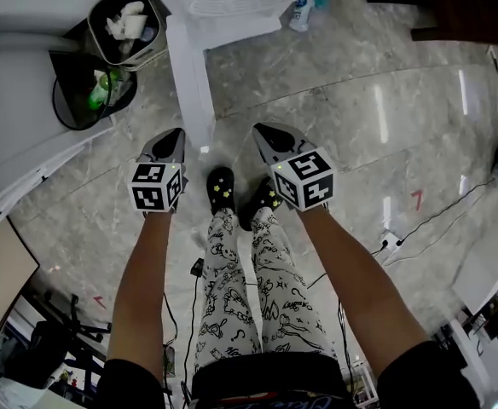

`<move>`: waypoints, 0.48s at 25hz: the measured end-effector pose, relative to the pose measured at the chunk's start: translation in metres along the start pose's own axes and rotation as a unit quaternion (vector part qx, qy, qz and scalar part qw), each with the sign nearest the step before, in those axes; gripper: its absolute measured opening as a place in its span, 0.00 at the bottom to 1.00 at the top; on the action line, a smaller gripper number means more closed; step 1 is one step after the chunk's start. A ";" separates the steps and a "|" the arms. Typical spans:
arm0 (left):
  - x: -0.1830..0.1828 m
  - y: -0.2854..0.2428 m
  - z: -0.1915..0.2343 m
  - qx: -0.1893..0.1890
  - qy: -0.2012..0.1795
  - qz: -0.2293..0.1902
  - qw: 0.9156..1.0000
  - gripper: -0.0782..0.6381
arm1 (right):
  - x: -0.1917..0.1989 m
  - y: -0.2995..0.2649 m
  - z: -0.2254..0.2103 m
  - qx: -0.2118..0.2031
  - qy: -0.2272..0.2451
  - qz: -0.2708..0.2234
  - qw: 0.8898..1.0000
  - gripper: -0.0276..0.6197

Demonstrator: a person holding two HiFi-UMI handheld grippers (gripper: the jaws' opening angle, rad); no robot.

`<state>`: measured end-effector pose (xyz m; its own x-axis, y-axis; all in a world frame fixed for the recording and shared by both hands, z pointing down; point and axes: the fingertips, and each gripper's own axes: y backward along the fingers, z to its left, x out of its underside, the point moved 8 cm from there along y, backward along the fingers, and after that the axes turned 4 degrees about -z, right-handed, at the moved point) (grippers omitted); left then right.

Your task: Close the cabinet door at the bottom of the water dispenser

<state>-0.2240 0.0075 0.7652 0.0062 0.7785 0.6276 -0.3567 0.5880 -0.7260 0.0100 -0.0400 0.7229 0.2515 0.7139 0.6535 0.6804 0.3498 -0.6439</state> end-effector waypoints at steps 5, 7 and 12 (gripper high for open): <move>-0.003 -0.015 -0.018 0.024 -0.018 0.017 0.999 0.10 | 0.004 0.003 -0.023 0.026 -0.036 -0.004 0.999 0.07; -0.005 -0.020 -0.029 0.039 -0.025 0.019 0.999 0.10 | 0.002 0.005 -0.029 0.029 -0.041 -0.006 0.999 0.07; -0.018 -0.044 -0.066 0.074 0.005 -0.005 0.997 0.10 | -0.008 0.017 -0.050 0.040 -0.062 -0.042 0.996 0.07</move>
<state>-0.1471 -0.0176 0.7669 0.0197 0.7749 0.6318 -0.4908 0.5580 -0.6691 0.0542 -0.0702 0.7272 0.1061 0.7473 0.6560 0.6380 0.4549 -0.6214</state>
